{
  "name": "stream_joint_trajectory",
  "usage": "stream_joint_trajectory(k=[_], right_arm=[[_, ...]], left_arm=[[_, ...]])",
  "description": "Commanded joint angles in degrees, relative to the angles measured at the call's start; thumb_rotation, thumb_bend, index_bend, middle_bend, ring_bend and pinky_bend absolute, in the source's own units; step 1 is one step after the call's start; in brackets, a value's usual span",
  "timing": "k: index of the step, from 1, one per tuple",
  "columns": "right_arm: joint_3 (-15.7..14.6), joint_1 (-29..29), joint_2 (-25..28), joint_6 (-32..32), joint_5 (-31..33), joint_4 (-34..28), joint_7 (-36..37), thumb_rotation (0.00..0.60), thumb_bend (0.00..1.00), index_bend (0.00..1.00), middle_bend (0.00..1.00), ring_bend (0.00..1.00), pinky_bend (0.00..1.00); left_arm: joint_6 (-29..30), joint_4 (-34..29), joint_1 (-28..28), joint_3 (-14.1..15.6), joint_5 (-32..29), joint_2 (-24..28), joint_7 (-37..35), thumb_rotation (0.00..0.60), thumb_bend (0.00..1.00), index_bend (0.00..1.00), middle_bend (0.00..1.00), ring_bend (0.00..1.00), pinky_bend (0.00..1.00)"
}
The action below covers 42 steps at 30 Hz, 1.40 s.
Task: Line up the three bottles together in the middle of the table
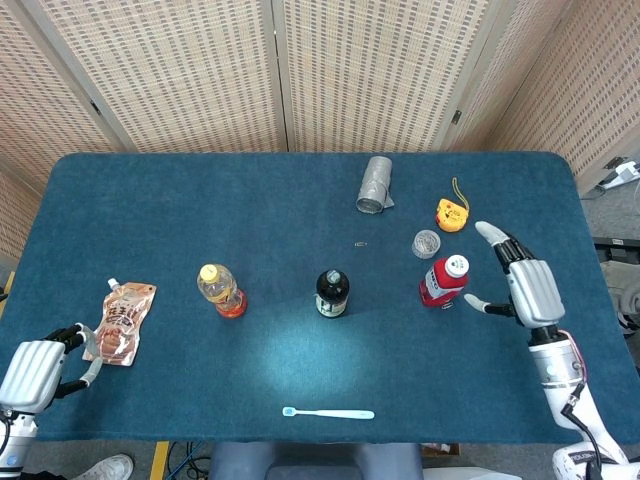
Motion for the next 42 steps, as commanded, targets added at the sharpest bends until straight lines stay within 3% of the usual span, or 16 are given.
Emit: stream_joint_trajectory(k=[1,14,28,34,42], right_arm=[[-0.1,-0.6,-1.4,-0.8,0.5,2.2,2.4,0.6,0.03,0.11,0.15,0.13,0.3],[1.0,1.1,-9.4,-6.4,2.0,15.2,12.6,0.6,0.03,0.11,0.16,0.13,0.3],[0.9,4.2,-15.1,-11.3,-0.1,23.7,19.2,0.6,0.03,0.11,0.23,0.15,0.3],[0.5,5.0,-17.0,-12.2,-1.1,26.6,20.8,0.6,0.03,0.19,0.33,0.25,0.39],[0.6,5.4,-18.9,-11.6,-1.7,29.3,21.6,0.6,0.03,0.42,0.57,0.51,0.62]], left_arm=[[0.0,0.0,0.0,0.0,0.1,0.0,0.0,0.6,0.32,0.57,0.43,0.45,0.66],[-0.3,0.0,-0.1,0.1,-0.1,0.0,-0.3,0.6,0.32,0.57,0.43,0.45,0.66],[-0.3,0.1,0.1,0.3,-0.4,0.2,-0.8,0.6,0.32,0.57,0.43,0.45,0.66],[-0.2,0.0,0.2,0.3,-0.5,0.4,-1.1,0.6,0.32,0.57,0.43,0.45,0.66],[-0.3,0.0,0.2,0.3,-0.5,0.4,-0.9,0.6,0.32,0.57,0.43,0.45,0.66]])
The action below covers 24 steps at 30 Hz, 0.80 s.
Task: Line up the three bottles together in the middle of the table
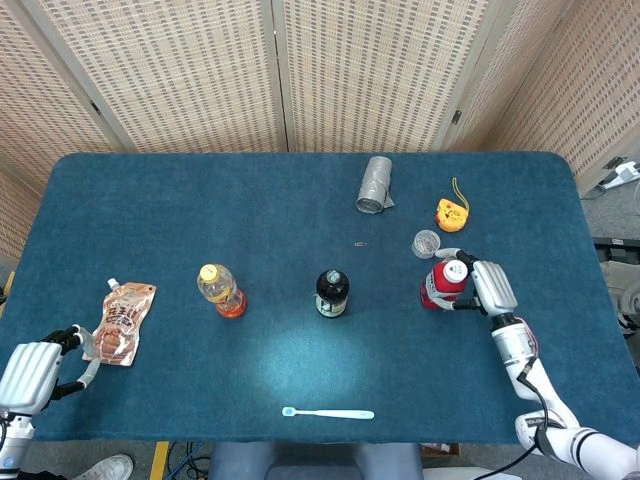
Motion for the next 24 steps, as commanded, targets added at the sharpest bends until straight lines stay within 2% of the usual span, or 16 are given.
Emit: stream_joint_trajectory(k=[1,13,24], right_arm=[[0.2,0.1,-0.3,0.6,-0.3,0.3,0.0,0.6,0.03,0.43,0.58,0.52,0.63],[1.2,1.4,-0.3,3.2,-2.2,-3.6,-0.6,0.6,0.03,0.45,0.6,0.54,0.65],[0.9,3.5,-4.1,2.2,-3.0,-4.1,-1.2,0.6,0.03,0.45,0.6,0.54,0.65]], left_arm=[[0.0,0.0,0.0,0.0,0.0,0.0,0.0,0.6,0.32,0.57,0.43,0.45,0.66],[0.0,0.0,0.0,-0.1,0.0,0.0,0.1,0.6,0.32,0.57,0.43,0.45,0.66],[0.2,-0.4,0.1,-0.3,-0.4,0.4,-0.2,0.6,0.32,0.57,0.43,0.45,0.66]])
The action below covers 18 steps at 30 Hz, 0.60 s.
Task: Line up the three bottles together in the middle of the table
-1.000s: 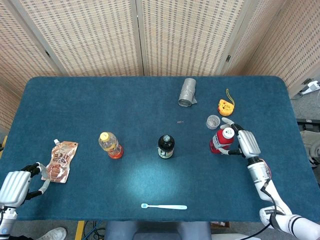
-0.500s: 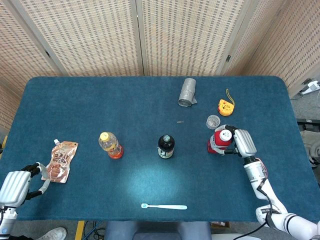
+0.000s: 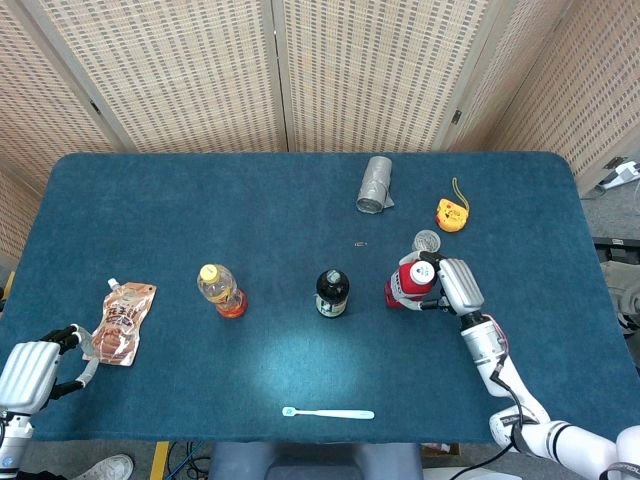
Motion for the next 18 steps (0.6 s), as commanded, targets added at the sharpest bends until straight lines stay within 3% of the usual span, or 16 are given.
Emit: stream_joint_trajectory(k=[1,10,13,16,18], right_arm=[[-0.2,0.4,-1.1,-0.3,-0.1,0.2,0.1,0.6,0.03,0.45,0.6,0.54,0.65],[-0.8,1.2,-4.1,-0.6,-0.4,2.4,0.9,0.6,0.03,0.45,0.59,0.54,0.65],[-1.1,1.3,-4.2,-0.8,-0.6,2.9,1.3,0.6,0.03,0.45,0.55,0.53,0.65],[-1.6,1.5,-3.7,-1.3,-1.1,2.8,2.1,0.6,0.03,0.34,0.41,0.46,0.64],[-1.8,1.6,-3.2,-1.4,-1.4,2.5,2.6,0.6,0.01,0.17,0.3,0.39,0.61]], left_arm=[[0.1,-0.1,0.0,-0.1,-0.1,0.1,-0.1,0.6,0.32,0.57,0.43,0.45,0.66],[-0.1,-0.6,0.1,-0.1,-0.4,0.6,0.2,0.6,0.32,0.57,0.43,0.45,0.66],[-0.2,-0.6,0.1,-0.1,-0.5,0.6,0.2,0.6,0.32,0.57,0.43,0.45,0.66],[-0.2,-0.6,0.1,-0.1,-0.4,0.6,0.2,0.6,0.32,0.57,0.43,0.45,0.66],[-0.2,-0.6,0.1,-0.1,-0.4,0.6,0.3,0.6,0.32,0.57,0.43,0.45,0.66]])
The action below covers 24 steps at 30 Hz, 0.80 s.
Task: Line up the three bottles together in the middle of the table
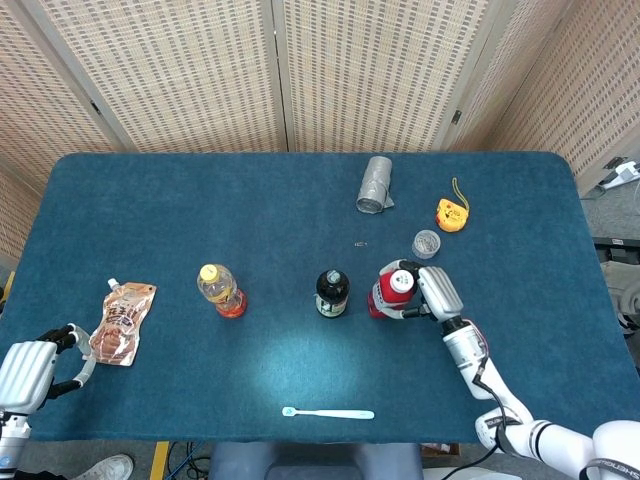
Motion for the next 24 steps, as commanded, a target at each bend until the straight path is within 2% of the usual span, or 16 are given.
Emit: stream_joint_trajectory(k=[1,4,11,17,20,24], right_arm=[[-0.3,0.1,0.7,0.0,-0.5,-0.4,0.6,0.6,0.0,0.1,0.25,0.36,0.6],[-0.2,0.1,1.2,0.5,-0.5,-0.7,0.1,0.6,0.0,0.0,0.17,0.29,0.58],[-0.4,-0.5,4.5,1.9,-1.2,-4.5,-1.4,0.6,0.0,0.0,0.07,0.2,0.49],[-1.4,-2.1,10.9,4.3,-2.9,-12.1,-4.6,0.6,0.0,0.0,0.06,0.17,0.46],[-1.9,-3.3,15.7,5.6,-3.5,-17.7,-8.5,0.6,0.0,0.0,0.06,0.16,0.45],[-1.8,-5.6,22.7,8.3,-3.4,-26.1,-17.6,0.6,0.0,0.0,0.09,0.16,0.44]], left_arm=[[0.0,0.0,0.0,0.0,0.0,0.0,0.1,0.6,0.32,0.57,0.43,0.45,0.66],[-0.1,0.0,0.0,0.1,0.0,-0.1,0.2,0.6,0.32,0.57,0.43,0.45,0.66],[-0.3,0.2,-0.1,0.1,-0.1,-0.2,0.3,0.6,0.32,0.57,0.43,0.45,0.66],[-0.2,0.1,-0.1,0.1,0.2,-0.2,0.4,0.6,0.32,0.57,0.43,0.45,0.66],[-0.4,0.2,-0.2,0.1,0.2,-0.3,0.7,0.6,0.32,0.57,0.43,0.45,0.66],[-0.5,0.2,-0.4,0.2,0.7,-0.6,1.2,0.6,0.32,0.56,0.43,0.45,0.66]])
